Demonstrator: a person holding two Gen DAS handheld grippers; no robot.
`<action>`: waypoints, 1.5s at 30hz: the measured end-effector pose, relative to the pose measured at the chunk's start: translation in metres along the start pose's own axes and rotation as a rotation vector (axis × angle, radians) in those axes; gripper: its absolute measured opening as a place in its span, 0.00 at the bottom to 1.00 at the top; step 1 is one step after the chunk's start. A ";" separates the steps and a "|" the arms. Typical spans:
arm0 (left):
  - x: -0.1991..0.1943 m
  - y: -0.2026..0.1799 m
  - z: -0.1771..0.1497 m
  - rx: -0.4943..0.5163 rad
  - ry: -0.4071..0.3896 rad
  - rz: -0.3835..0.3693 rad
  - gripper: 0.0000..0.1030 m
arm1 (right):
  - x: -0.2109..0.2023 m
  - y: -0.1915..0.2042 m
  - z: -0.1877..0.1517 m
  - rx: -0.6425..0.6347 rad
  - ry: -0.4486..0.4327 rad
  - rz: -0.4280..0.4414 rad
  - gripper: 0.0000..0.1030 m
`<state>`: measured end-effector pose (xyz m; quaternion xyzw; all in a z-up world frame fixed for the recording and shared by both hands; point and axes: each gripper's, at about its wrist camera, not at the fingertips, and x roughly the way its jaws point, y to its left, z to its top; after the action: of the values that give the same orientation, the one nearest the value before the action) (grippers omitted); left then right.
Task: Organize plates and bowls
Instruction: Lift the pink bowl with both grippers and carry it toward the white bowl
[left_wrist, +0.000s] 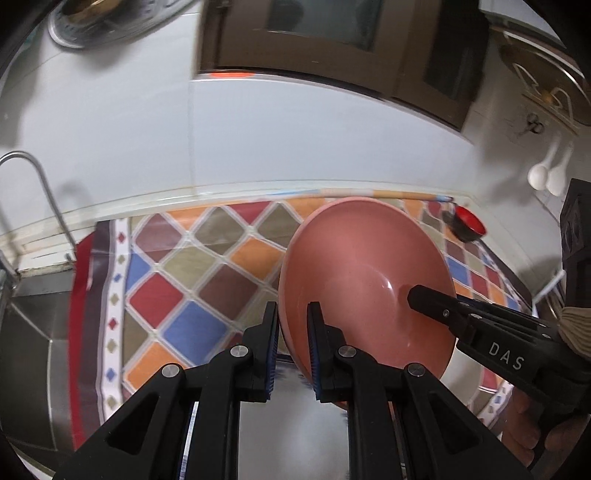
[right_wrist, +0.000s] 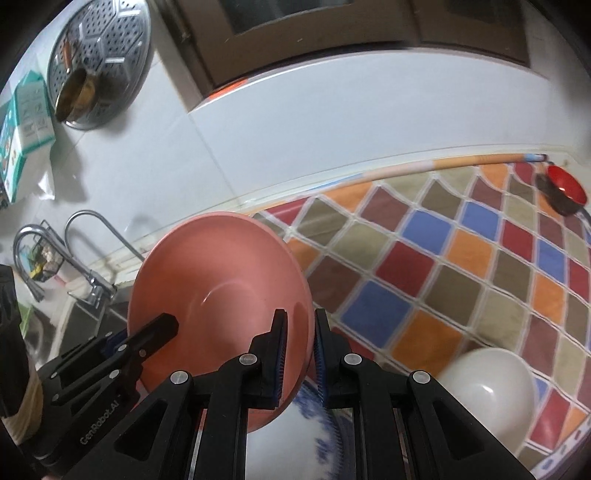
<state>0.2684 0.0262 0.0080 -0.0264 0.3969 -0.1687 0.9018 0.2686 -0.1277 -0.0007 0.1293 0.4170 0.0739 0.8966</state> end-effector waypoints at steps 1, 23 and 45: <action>0.001 -0.006 -0.001 0.005 0.002 -0.011 0.16 | -0.006 -0.006 -0.002 0.006 -0.004 -0.012 0.15; 0.051 -0.123 -0.039 0.098 0.177 -0.157 0.16 | -0.059 -0.130 -0.048 0.163 0.034 -0.164 0.15; 0.094 -0.139 -0.057 0.076 0.287 -0.128 0.16 | -0.033 -0.168 -0.067 0.174 0.147 -0.182 0.15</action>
<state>0.2465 -0.1303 -0.0719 0.0070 0.5126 -0.2430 0.8235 0.2002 -0.2849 -0.0681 0.1622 0.4963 -0.0348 0.8522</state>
